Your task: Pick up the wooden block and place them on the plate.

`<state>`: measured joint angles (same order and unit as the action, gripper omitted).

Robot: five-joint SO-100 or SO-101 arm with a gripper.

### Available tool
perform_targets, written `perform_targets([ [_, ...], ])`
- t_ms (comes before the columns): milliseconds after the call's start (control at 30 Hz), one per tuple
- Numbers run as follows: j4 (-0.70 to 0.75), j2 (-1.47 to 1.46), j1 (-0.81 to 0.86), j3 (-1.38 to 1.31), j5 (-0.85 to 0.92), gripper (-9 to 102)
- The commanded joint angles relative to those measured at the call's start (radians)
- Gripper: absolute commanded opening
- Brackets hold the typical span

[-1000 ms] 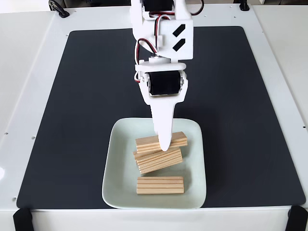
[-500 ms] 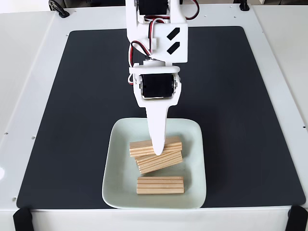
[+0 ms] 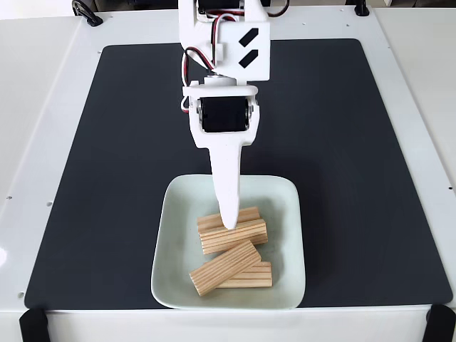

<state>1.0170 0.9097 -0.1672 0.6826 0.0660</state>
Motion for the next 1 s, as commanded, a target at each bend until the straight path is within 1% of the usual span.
perform_targets([
  [0,0.005,0.137,-0.008,0.055,-0.008,31],
  [167,-0.008,0.284,-0.014,0.210,-0.008,31],
  [233,-0.009,0.356,-0.015,0.288,-0.008,28],
  [300,-0.009,0.439,-0.029,0.367,-0.008,20],
  [367,-0.017,0.531,-0.035,0.448,-0.008,11],
  [433,-0.067,0.629,-0.037,0.548,-0.008,0],
  [467,-0.107,0.680,-0.044,0.604,-0.008,-2],
  [533,-0.202,0.781,-0.054,0.727,-0.008,1],
  [800,-0.696,1.193,-0.061,1.318,-0.008,0],
  [900,-0.827,1.376,-0.061,1.554,-0.008,0],
  [967,-0.887,1.499,-0.063,1.703,-0.008,0],
])
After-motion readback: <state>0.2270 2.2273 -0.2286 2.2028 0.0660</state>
